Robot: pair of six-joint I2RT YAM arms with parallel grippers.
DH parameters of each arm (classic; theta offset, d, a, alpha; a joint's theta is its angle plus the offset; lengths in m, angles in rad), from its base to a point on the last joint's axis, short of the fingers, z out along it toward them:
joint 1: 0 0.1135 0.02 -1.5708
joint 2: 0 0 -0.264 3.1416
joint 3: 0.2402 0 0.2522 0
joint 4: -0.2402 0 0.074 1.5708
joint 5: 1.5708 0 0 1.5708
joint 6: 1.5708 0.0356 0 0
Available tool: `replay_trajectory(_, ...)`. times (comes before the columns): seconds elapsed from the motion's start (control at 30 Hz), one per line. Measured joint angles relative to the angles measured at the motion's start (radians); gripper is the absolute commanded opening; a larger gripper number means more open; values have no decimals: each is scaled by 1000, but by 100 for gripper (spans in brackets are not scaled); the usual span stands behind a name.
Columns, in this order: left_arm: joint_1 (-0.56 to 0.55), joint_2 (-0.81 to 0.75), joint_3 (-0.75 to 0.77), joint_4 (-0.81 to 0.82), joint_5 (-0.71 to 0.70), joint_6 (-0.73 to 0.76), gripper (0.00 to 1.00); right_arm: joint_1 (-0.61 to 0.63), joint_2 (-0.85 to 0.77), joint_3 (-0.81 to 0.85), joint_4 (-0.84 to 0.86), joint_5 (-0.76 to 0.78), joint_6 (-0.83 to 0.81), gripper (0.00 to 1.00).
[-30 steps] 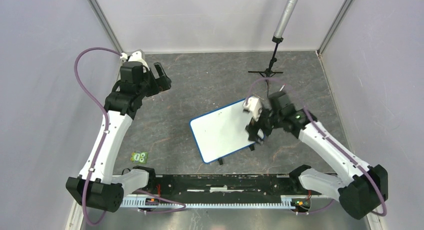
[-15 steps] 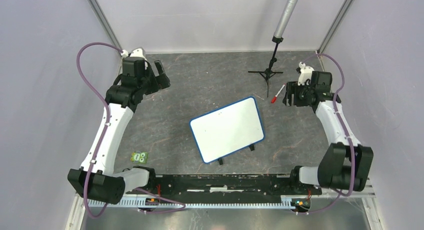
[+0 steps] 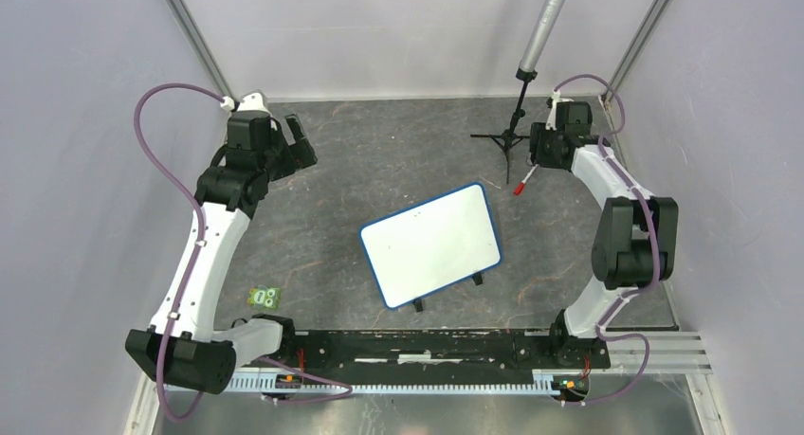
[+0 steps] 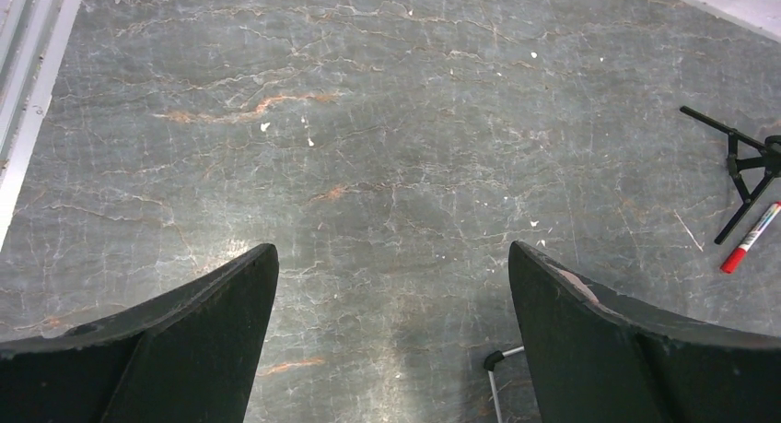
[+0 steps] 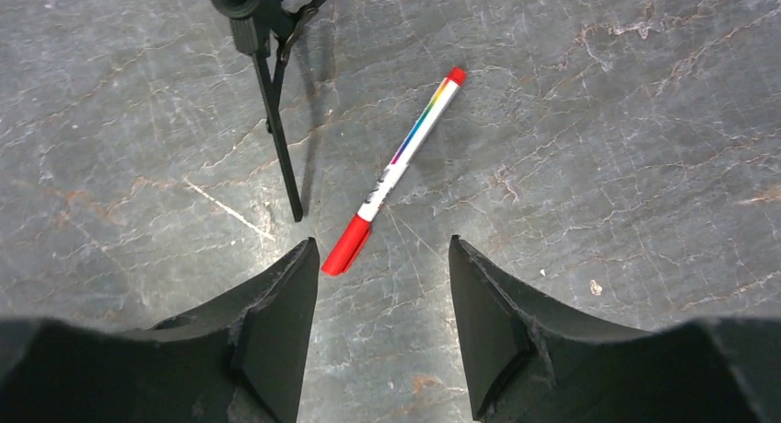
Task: Write a sentence on the whiteboard
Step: Move the whiteboard stand to the center of the board, then pick up the whiteboard marker from the corner of the board.
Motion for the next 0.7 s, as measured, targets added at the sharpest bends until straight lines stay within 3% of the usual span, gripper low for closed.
replay_trajectory(0.7,0,-29,-28,8,-23,-3,100,14,298,142,14,101,51,57)
